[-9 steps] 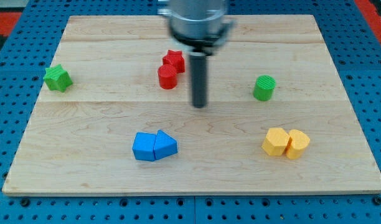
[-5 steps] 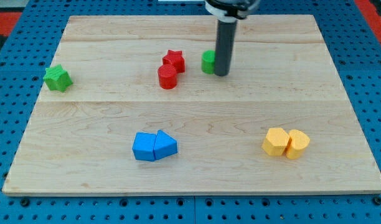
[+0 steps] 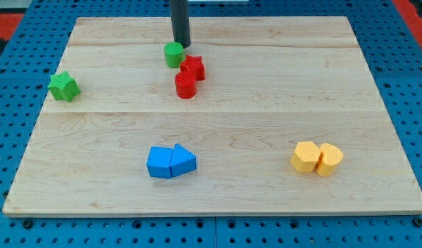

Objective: Drag the green circle to the top of the green star

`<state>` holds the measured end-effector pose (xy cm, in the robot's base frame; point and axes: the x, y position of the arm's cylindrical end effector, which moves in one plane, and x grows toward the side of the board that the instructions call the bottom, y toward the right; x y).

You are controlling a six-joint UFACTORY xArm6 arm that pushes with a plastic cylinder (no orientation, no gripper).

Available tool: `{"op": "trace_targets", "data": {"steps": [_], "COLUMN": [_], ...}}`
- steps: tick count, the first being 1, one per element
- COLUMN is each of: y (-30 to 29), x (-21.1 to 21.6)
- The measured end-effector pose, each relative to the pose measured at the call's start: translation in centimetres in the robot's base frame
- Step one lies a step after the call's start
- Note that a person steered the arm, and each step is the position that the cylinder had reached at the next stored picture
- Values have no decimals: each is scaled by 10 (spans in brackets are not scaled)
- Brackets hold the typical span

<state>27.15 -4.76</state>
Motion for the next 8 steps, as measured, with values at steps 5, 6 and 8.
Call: {"op": "trace_targets", "data": {"steps": [5, 6, 8], "y": [-48, -88, -134], "x": [103, 115, 98]}}
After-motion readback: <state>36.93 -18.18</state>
